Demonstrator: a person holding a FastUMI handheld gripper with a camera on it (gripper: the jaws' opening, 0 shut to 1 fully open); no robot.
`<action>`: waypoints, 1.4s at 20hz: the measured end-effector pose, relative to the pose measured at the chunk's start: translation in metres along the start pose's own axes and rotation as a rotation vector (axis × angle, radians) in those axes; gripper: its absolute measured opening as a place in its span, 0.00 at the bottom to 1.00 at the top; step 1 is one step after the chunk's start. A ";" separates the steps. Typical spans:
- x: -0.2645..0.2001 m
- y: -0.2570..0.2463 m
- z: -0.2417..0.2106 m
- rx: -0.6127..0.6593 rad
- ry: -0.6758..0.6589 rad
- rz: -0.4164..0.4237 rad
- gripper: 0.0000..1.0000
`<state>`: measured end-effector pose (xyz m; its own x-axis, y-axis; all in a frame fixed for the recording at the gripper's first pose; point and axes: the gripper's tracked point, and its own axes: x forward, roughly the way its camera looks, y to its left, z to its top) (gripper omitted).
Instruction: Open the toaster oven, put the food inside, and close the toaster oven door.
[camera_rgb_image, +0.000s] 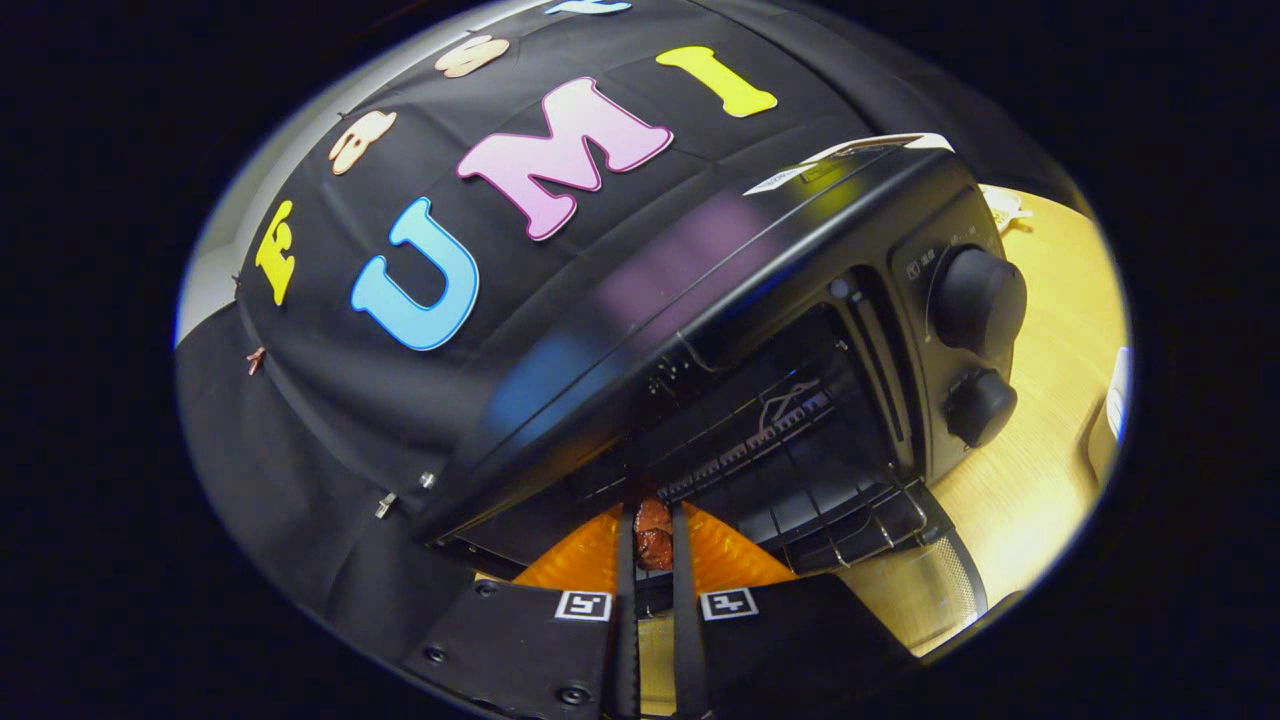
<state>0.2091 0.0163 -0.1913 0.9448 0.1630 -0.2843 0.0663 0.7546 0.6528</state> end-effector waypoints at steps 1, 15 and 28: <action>-0.001 -0.002 0.004 -0.013 -0.012 -0.006 0.20; -0.080 -0.010 -0.024 -0.478 0.160 -0.054 0.98; -0.154 -0.013 -0.108 -0.765 0.425 -0.183 0.99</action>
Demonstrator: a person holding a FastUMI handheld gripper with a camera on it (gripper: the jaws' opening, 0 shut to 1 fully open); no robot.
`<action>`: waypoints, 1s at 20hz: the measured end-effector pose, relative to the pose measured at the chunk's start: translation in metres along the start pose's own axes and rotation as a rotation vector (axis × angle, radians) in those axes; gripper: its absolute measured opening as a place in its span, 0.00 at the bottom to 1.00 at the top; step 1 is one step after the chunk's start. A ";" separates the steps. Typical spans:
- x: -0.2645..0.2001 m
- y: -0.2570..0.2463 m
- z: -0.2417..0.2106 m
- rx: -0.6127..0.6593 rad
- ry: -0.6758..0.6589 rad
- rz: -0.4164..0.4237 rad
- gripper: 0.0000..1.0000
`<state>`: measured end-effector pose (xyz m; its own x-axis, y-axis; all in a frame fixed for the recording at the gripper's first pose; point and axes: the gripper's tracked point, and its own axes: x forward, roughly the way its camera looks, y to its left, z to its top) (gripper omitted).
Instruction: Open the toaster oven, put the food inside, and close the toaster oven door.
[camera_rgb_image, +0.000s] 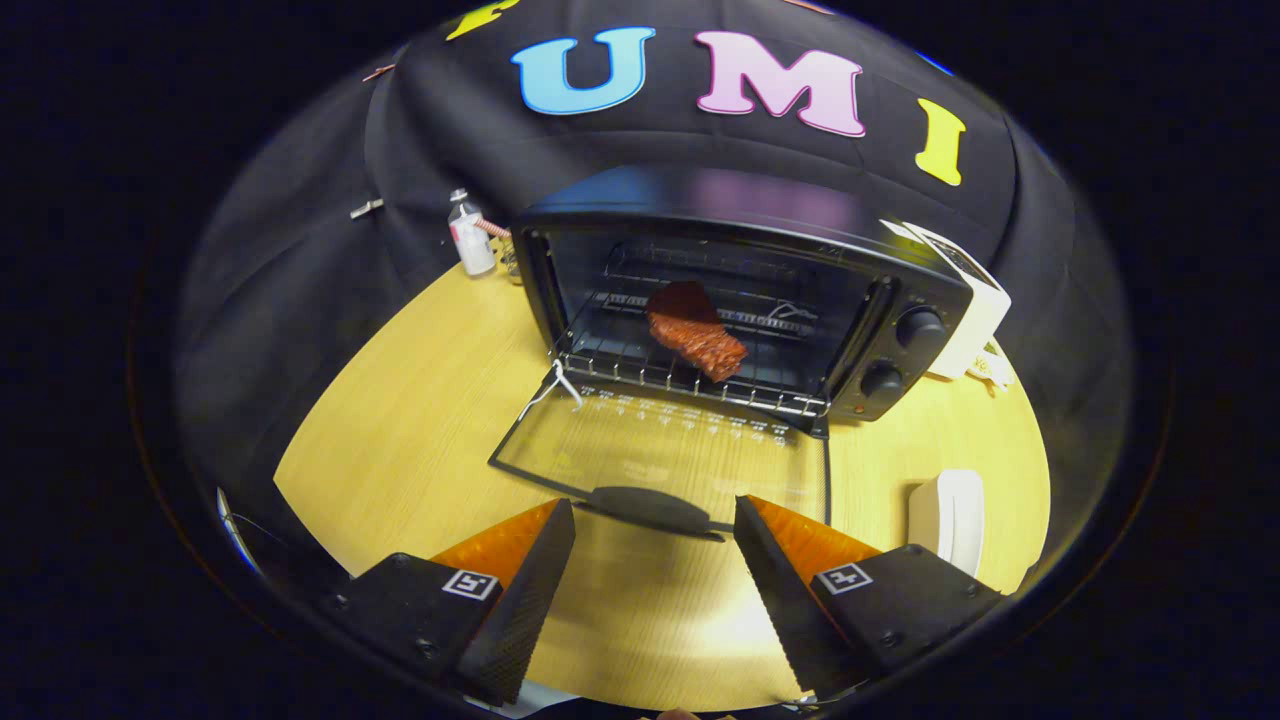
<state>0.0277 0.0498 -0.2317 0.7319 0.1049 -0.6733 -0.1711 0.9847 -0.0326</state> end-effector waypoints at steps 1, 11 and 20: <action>0.000 0.004 -0.007 -0.005 0.013 -0.005 0.99; 0.041 -0.006 -0.055 0.111 0.085 -0.062 1.00; 0.064 -0.004 -0.059 0.202 0.099 -0.117 0.98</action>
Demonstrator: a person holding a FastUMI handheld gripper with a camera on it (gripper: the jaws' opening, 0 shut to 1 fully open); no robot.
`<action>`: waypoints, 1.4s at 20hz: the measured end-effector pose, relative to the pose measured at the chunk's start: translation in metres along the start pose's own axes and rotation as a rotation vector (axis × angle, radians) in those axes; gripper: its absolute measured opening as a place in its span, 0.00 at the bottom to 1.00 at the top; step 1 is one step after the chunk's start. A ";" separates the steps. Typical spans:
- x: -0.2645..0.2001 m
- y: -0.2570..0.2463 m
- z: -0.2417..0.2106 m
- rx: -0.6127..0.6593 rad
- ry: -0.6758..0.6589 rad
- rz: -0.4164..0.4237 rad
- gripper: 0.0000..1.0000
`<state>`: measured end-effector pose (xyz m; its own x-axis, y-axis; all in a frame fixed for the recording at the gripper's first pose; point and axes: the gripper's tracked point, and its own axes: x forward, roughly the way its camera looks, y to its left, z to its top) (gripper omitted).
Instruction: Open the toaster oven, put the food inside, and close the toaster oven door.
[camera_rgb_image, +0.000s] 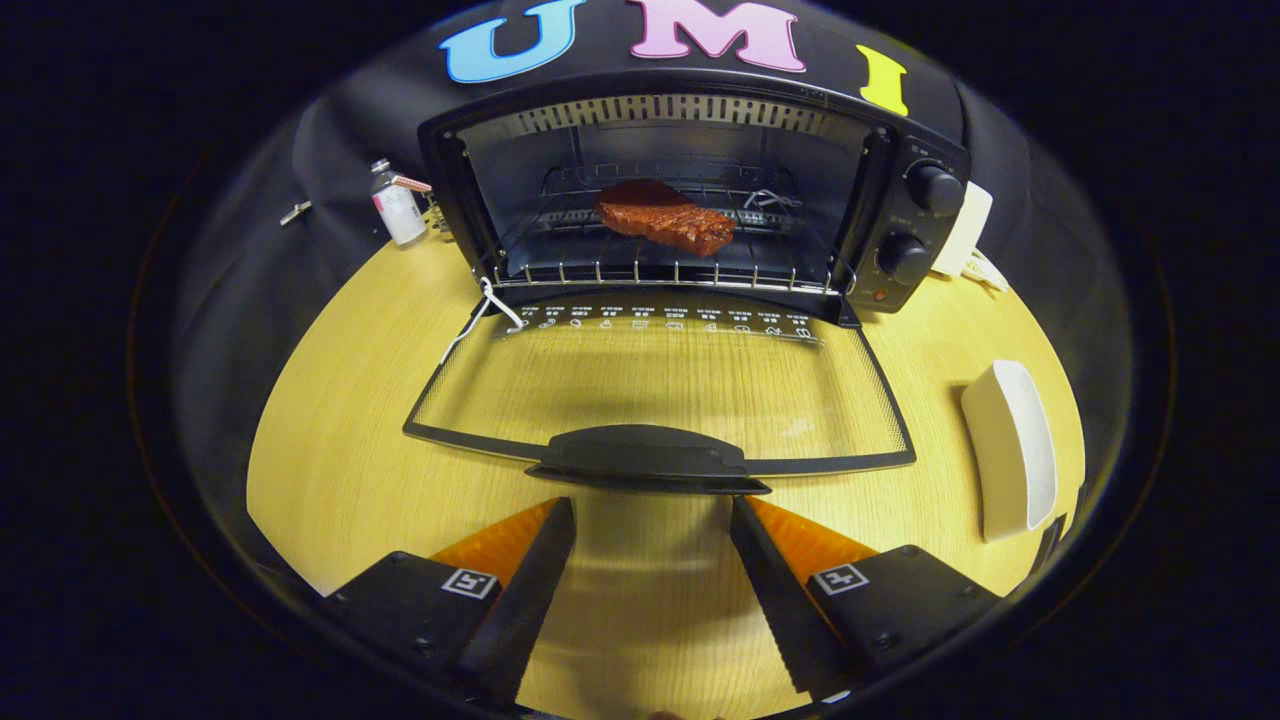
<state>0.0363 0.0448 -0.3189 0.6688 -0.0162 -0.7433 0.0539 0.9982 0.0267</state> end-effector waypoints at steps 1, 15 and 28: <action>0.001 0.000 0.000 0.014 0.008 -0.012 0.97; -0.045 0.003 0.044 0.024 -0.064 0.022 0.98; -0.124 0.002 0.210 0.069 -0.471 0.129 0.99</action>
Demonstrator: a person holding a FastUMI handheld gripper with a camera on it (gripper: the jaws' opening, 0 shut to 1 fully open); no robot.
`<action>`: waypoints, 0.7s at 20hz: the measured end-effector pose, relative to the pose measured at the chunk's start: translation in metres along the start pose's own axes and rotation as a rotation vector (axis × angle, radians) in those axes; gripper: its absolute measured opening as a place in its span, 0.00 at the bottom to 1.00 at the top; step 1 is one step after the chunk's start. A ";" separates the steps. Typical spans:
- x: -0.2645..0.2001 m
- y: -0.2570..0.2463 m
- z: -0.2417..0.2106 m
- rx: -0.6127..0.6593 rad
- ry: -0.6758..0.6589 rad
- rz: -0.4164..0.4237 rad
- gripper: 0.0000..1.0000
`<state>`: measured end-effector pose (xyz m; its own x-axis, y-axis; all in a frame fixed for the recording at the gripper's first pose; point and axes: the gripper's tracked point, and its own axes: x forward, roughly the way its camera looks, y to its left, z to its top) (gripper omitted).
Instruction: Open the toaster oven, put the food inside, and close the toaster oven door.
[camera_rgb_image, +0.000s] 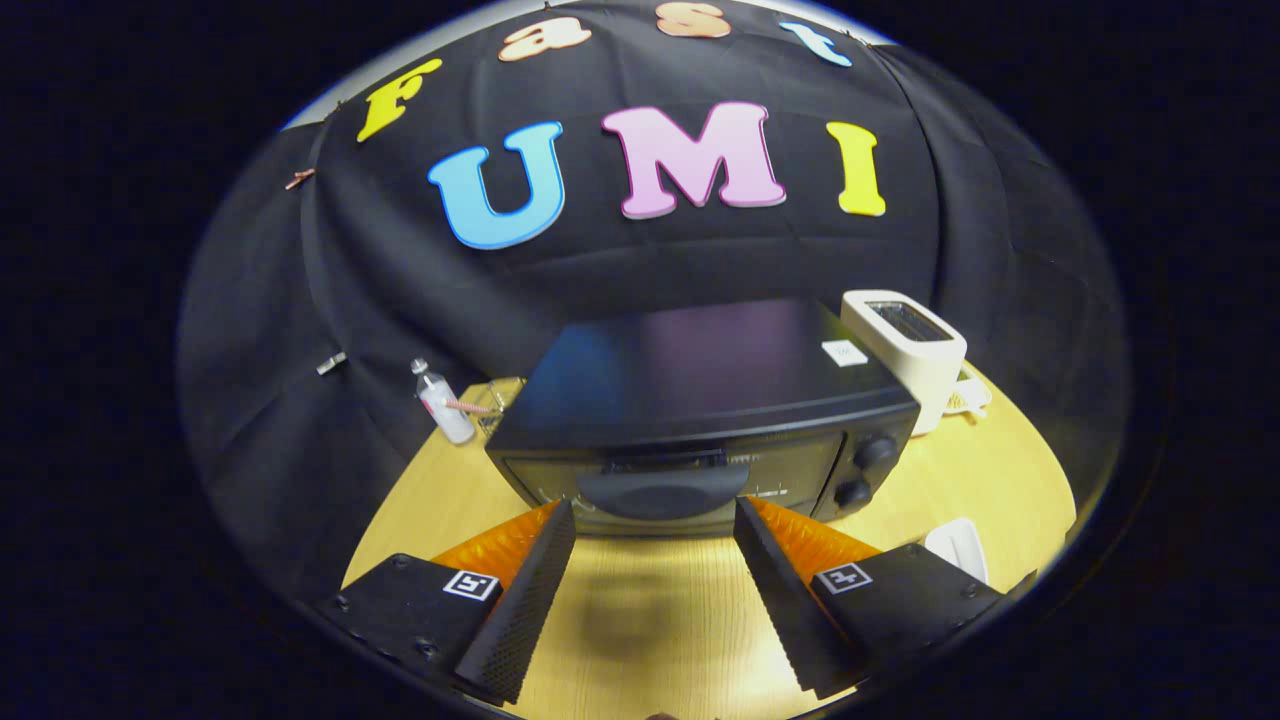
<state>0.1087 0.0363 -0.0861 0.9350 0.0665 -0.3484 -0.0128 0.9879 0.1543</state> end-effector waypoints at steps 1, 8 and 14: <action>-0.009 -0.004 0.015 -0.021 -0.040 0.005 0.99; -0.091 -0.070 0.131 -0.024 -0.361 -0.047 0.98; -0.151 -0.140 0.173 -0.047 -0.461 -0.165 0.98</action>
<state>0.0303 -0.1361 0.1051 0.9853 -0.1494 0.0823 0.1423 0.9860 0.0864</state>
